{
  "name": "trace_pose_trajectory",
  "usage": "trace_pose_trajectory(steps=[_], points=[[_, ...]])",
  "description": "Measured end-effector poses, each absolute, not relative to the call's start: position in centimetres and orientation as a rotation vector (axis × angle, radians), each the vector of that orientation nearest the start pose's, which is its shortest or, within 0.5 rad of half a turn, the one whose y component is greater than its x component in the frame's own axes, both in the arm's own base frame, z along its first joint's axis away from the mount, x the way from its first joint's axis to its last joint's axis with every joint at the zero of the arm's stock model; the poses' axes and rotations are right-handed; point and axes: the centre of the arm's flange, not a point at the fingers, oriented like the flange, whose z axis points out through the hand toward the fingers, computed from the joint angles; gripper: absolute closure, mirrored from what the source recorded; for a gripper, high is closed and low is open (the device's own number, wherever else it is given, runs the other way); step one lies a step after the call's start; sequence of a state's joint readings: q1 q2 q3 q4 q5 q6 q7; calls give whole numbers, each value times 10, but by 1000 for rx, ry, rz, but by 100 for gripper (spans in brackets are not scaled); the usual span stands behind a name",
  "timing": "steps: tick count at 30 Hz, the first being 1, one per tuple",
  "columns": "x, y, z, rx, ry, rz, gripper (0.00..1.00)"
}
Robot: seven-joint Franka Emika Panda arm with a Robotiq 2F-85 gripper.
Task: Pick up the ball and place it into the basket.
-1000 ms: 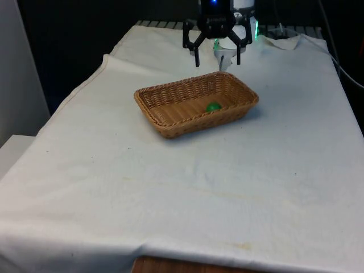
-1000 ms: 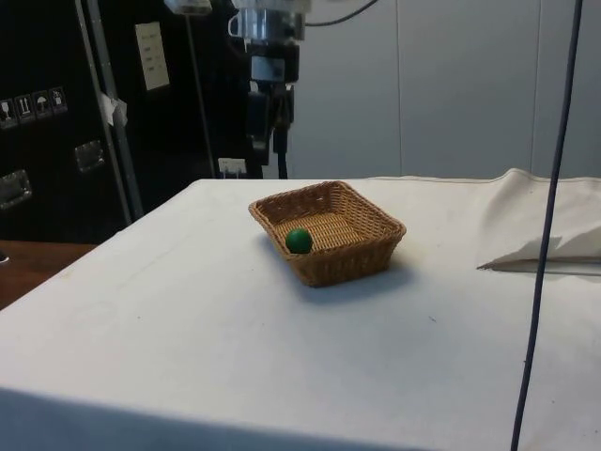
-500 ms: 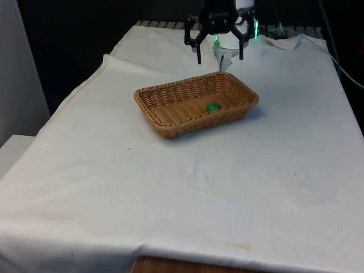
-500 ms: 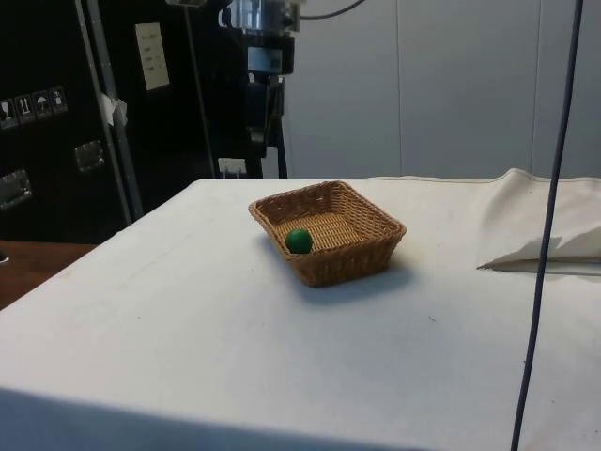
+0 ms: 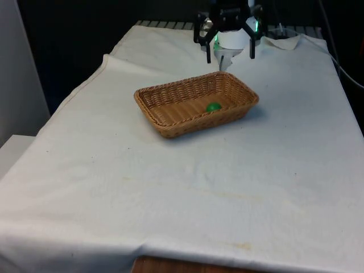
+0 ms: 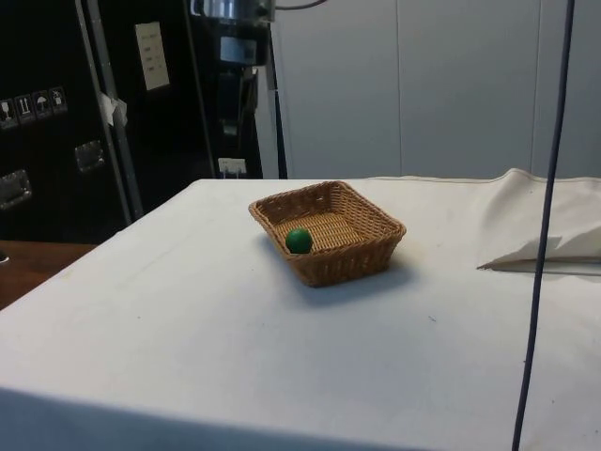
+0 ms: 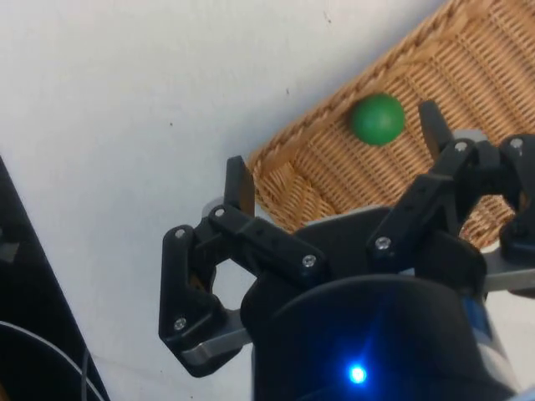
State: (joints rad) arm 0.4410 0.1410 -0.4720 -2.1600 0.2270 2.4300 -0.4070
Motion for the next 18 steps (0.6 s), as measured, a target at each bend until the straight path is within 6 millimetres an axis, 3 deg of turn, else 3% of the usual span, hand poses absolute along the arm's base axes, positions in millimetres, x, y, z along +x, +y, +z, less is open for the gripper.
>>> trace_pose_trajectory(steps=[5,18], points=[[574,-3,346,-3075,-361,-223,0],[570,-1,334,-3102,-269,-132,0]])
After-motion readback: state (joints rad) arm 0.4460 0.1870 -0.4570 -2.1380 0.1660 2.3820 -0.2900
